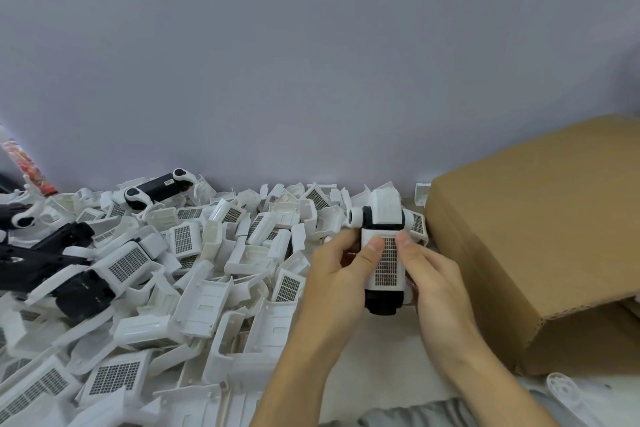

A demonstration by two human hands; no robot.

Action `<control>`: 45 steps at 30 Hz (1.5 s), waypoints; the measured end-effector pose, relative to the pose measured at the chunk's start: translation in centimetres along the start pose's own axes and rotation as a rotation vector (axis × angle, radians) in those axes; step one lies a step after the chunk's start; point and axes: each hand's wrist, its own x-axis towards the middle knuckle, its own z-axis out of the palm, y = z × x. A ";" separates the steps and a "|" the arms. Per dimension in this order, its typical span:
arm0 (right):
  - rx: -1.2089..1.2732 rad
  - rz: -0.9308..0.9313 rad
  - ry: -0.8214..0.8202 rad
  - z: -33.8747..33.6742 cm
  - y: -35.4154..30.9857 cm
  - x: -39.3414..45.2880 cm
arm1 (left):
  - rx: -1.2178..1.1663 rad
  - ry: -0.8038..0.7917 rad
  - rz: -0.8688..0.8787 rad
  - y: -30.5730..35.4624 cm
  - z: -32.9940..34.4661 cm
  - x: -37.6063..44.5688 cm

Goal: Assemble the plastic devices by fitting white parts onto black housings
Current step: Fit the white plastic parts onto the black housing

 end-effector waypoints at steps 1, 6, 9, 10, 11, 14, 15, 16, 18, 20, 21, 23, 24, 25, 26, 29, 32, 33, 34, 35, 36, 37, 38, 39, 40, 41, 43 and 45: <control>0.013 0.012 0.004 0.0 0.0 0.0 | -0.007 -0.004 0.007 0.0 0.0 0.0; 0.025 0.024 0.022 0.1 -0.2 -0.1 | -0.020 0.005 0.020 0.4 0.4 0.0; -0.008 0.017 0.037 0.2 -0.3 -0.1 | 0.017 0.044 0.009 0.3 0.4 0.1; -0.030 0.012 0.043 0.2 -0.3 0.0 | 0.025 0.058 0.007 0.3 0.4 0.1; -0.056 0.005 0.049 0.1 -0.2 0.0 | 0.036 0.072 0.009 0.3 0.4 0.2; -0.108 -0.016 0.059 0.1 -0.2 0.0 | 0.055 0.097 0.013 0.3 0.2 0.3; -0.117 -0.022 0.059 0.1 -0.2 0.0 | 0.054 0.099 0.012 0.2 0.2 0.3; -0.126 -0.025 0.058 0.1 -0.2 0.0 | 0.055 0.096 0.008 0.1 0.1 0.3; -0.139 -0.027 0.056 0.1 -0.2 0.0 | 0.064 0.089 0.001 0.1 0.1 0.3; -0.147 -0.038 0.062 0.1 -0.1 0.0 | 0.083 0.097 0.005 0.1 0.0 0.3; -0.155 -0.045 0.066 0.1 -0.1 0.0 | 0.096 0.104 0.009 0.1 0.0 0.3; -0.165 -0.058 0.072 0.1 -0.1 0.0 | 0.111 0.111 0.009 0.0 0.0 0.3; -0.167 -0.061 0.076 0.1 0.0 0.0 | 0.110 0.111 0.003 0.0 0.0 0.3; -0.167 -0.061 0.083 0.1 0.0 0.0 | 0.106 0.110 -0.004 -0.1 0.1 0.4; -0.167 -0.060 0.090 0.1 0.0 0.0 | 0.098 0.106 -0.013 -0.1 0.1 0.3; -0.136 -0.027 0.079 0.0 0.2 0.1 | 0.057 0.107 -0.045 0.1 0.3 0.2; -0.097 0.014 0.023 0.0 0.2 0.1 | -0.017 0.154 -0.076 0.2 0.3 0.3; -0.094 0.010 0.009 0.1 0.1 0.1 | -0.047 0.160 -0.082 0.2 0.3 0.3; -0.097 -0.002 0.008 0.1 0.1 0.1 | -0.072 0.158 -0.082 0.3 0.3 0.2; -0.103 -0.017 0.022 0.1 0.1 0.1 | -0.092 0.147 -0.080 0.3 0.3 0.2; -0.112 -0.028 0.045 0.1 0.2 0.1 | -0.105 0.126 -0.076 0.4 0.3 0.1; -0.123 -0.031 0.073 0.0 0.4 0.2 | -0.110 0.101 -0.069 0.4 0.4 0.0; -0.131 -0.026 0.097 -0.1 0.5 0.3 | -0.109 0.080 -0.056 0.4 0.4 0.0; -0.132 -0.016 0.110 -0.2 0.6 0.4 | -0.106 0.068 -0.041 0.4 0.4 0.0; -0.130 -0.006 0.114 -0.3 0.7 0.5 | -0.097 0.070 -0.027 0.4 0.4 0.0; -0.129 -0.002 0.113 -0.4 0.7 0.5 | -0.082 0.082 -0.015 0.4 0.4 0.1; -0.147 -0.025 0.109 -0.3 0.7 0.5 | -0.050 0.109 0.000 0.4 0.4 0.1; -0.175 -0.063 0.100 -0.4 0.7 0.4 | -0.030 0.126 0.002 0.4 0.4 0.1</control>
